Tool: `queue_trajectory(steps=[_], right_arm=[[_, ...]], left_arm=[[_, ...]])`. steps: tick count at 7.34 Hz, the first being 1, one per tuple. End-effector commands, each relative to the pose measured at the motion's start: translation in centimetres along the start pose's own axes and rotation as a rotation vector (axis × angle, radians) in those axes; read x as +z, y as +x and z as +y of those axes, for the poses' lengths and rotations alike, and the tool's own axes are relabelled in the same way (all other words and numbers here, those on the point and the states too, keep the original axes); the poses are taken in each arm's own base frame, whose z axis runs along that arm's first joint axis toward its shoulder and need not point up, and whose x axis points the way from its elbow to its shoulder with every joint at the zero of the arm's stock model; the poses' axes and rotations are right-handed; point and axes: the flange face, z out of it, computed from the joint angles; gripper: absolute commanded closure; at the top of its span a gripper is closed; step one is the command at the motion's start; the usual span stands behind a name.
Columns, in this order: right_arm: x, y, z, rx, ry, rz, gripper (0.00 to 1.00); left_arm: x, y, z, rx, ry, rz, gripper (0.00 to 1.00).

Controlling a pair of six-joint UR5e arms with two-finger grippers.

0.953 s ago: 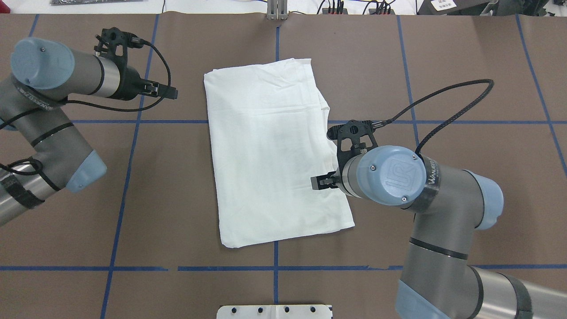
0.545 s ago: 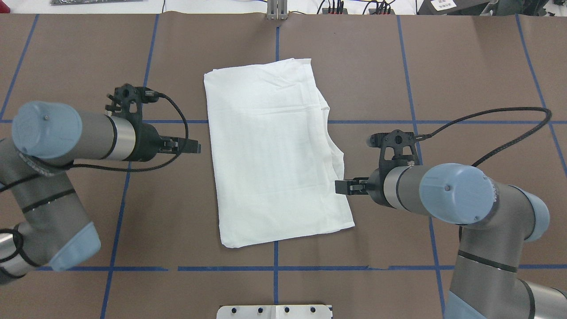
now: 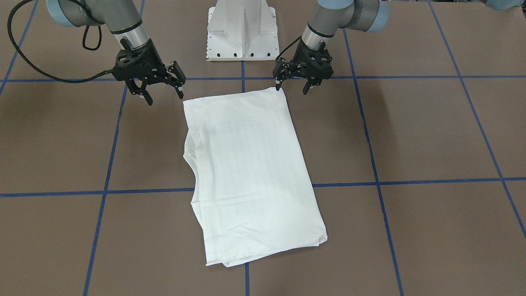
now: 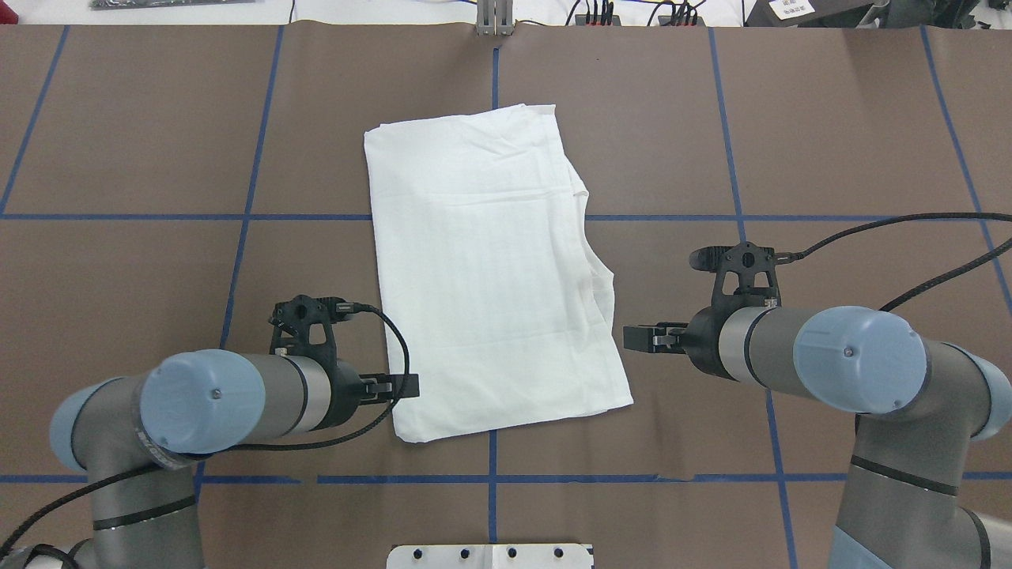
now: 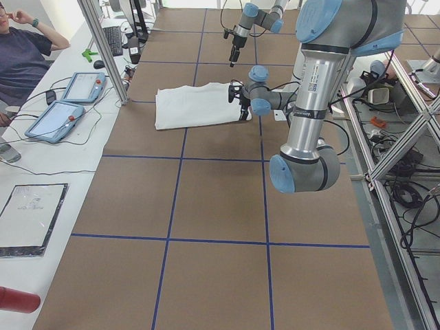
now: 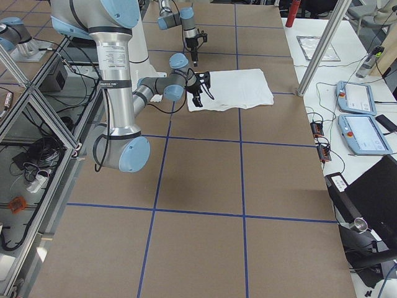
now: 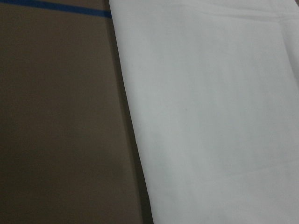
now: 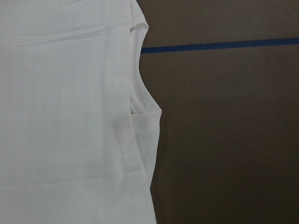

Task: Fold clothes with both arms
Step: 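Lower both grippers onto the near shirt corners and grasp them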

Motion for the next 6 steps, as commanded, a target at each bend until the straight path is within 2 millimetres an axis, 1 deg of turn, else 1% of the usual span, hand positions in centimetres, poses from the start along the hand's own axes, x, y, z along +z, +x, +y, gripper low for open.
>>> queue_trajectory(steps=[1,2,3,4,5,6], right_arm=[[0.08,0.06,0.0,0.001,0.002,0.003,0.0],[0.08,-0.04,0.03,0.0,0.003,0.001,0.0],[0.08,-0.04,0.03,0.0,0.003,0.001,0.0],[0.13,-0.08,0.02,0.0,0.003,0.001,0.0],[0.15,-0.07,0.03,0.0,0.002,0.003,0.0],[0.14,-0.13,0.01,0.0,0.002,0.003,0.0]], left_arm=[[3.44,1.77,1.58,-0.02,-0.014,-0.027,0.0],[3.73,1.62,1.58,-0.02,-0.013,-0.034,0.0],[4.12,1.46,1.56,-0.02,-0.011,-0.042,0.06],[4.06,1.64,1.54,-0.019,-0.011,-0.039,0.28],[4.27,1.52,1.57,-0.016,-0.013,-0.043,0.44],[4.34,1.48,1.57,-0.011,-0.013,-0.044,0.44]])
